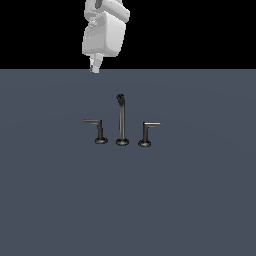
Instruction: Turn on the faucet by rotating a designated handle.
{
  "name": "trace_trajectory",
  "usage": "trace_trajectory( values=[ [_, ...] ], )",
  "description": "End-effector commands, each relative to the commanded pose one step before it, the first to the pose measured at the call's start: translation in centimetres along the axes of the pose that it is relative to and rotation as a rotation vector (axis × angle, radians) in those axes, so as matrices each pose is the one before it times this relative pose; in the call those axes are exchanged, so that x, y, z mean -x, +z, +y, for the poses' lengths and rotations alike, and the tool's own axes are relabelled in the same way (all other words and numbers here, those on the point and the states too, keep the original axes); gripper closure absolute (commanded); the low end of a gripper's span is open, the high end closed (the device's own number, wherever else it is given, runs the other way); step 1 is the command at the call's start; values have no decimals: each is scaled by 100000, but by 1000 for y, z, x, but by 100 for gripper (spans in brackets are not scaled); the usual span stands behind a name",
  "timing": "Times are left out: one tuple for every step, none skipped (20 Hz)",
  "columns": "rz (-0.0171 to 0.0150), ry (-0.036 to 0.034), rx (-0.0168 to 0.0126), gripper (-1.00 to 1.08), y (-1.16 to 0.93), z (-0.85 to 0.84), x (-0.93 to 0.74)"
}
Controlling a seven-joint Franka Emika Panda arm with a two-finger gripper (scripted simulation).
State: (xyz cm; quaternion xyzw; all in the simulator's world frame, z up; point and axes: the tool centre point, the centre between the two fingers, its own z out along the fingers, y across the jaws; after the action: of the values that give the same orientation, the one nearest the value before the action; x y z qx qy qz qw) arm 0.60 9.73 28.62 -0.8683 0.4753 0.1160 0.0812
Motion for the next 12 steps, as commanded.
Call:
trace_trajectory(
  values=[
    [970, 8052, 198, 108, 1854, -1299, -767],
    [545, 3111, 86, 108, 738, -505, -259],
    [615, 3088, 68, 108, 741, -501, -239],
    [683, 3065, 45, 108, 743, -497, -219],
    [749, 3038, 17, 108, 743, -492, -198],
    [812, 3009, -14, 108, 744, -486, -177],
    [873, 2979, -50, 108, 743, -480, -156],
    [931, 2944, -90, 108, 742, -473, -134],
    [986, 2910, -135, 108, 740, -466, -114],
    [1037, 2872, -182, 108, 737, -457, -91],
    [1085, 2834, -233, 108, 734, -449, -71],
    [1128, 2793, -288, 108, 729, -439, -48]
  ],
)
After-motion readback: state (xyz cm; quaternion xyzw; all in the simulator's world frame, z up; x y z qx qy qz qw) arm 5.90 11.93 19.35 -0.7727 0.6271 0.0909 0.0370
